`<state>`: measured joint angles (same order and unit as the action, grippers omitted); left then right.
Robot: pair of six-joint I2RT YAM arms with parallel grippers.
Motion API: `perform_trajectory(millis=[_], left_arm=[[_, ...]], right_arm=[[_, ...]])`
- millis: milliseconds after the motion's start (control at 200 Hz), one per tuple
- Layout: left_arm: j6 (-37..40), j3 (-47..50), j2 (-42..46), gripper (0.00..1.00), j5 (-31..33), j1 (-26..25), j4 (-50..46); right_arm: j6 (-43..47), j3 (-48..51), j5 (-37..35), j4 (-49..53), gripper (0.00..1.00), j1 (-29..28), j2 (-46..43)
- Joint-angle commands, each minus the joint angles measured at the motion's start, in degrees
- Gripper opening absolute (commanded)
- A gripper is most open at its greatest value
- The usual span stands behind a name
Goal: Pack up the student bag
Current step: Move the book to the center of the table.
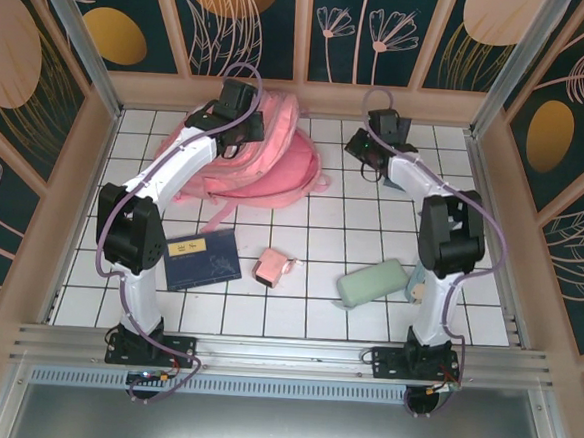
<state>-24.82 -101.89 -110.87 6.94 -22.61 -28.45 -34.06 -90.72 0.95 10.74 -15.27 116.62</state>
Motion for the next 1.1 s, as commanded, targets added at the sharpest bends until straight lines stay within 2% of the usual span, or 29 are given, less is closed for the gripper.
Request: perform_trajectory(millis=[0,190,305,410,720,1091], left_arm=[[-2.88,1.22,2.47,0.00,3.31,0.97,1.47],[-3.62,2.19,2.64,0.00,1.90,0.96,1.30],[-3.90,2.36,2.59,0.00,1.20,0.99,1.31],[-4.19,1.74,2.00,0.00,0.37,0.99,0.94],[-3.72,0.19,0.81,0.00,0.26,0.99,-0.16],[-3.13,1.44,1.17,0.00,0.93,0.99,-0.34]], right_arm=[[2.29,-8.10,-7.10,7.33,0.00,2.31,6.34],[2.31,-23.45,-9.21,14.62,0.00,5.94,18.07],[2.52,-32.21,-8.42,18.86,0.00,7.48,24.56],[1.65,-36.08,-5.66,20.64,0.00,8.40,28.73],[1.34,-37.84,4.56,25.32,0.00,7.30,34.02],[4.41,-31.80,12.01,26.96,0.00,0.40,30.56]])
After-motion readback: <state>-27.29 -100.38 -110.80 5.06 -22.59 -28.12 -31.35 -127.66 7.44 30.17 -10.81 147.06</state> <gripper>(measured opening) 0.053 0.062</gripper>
